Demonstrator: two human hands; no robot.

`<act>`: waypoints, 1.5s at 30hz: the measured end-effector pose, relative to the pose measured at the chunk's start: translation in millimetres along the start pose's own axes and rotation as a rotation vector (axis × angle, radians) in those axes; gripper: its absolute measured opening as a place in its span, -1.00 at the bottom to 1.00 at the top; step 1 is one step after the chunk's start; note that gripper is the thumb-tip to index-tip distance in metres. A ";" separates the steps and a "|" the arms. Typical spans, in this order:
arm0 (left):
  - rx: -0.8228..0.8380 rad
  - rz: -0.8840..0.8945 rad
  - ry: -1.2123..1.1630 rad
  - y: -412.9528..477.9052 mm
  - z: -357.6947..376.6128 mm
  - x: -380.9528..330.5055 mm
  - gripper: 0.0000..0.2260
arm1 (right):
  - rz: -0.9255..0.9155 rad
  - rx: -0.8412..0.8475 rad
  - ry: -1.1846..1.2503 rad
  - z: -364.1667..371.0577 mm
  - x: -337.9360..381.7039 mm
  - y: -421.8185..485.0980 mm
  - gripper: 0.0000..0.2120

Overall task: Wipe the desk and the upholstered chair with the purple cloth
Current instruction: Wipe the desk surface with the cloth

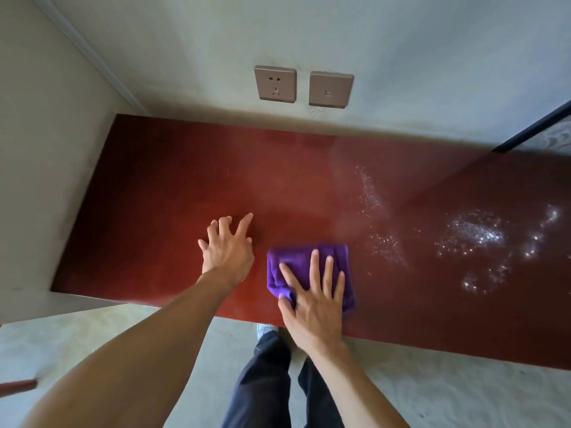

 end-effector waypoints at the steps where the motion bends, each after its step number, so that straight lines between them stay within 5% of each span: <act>1: 0.002 -0.004 0.010 0.6 1.9 -0.2 -0.51 | 0.006 0.003 0.004 -2.8 -0.7 18.2 -0.39; 10: -0.105 -0.004 -0.060 1.0 0.2 -2.5 -0.56 | 0.091 0.158 0.095 -33.3 55.5 220.1 -0.40; 16: -0.119 -0.042 0.008 3.0 -6.8 14.2 -0.72 | -0.302 0.180 0.070 -37.8 153.2 232.9 -0.42; 22: -0.240 0.113 0.033 14.8 -12.5 -7.4 -0.66 | -0.055 0.102 0.001 -49.2 38.9 261.4 -0.44; 25: -0.143 0.243 0.007 30.6 1.3 -36.9 -0.58 | 0.143 0.128 -0.037 -51.4 -61.7 275.2 -0.42; 31: 0.079 0.227 0.009 38.9 32.4 -72.1 -0.57 | 0.311 0.189 0.076 -35.2 -134.0 201.7 -0.35; 45: 0.253 0.170 0.033 42.5 4.8 -82.7 -0.51 | -0.035 0.193 -0.001 0.6 27.8 -46.8 -0.27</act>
Point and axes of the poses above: each hand's wrist, its own y-axis towards the middle knuckle, its own z-axis out of the palm, x = y × z, the point moved 4 cm from there along y, towards the middle knuckle, and after that the axes turned 15 degrees about -y, right-handed, at the moved point
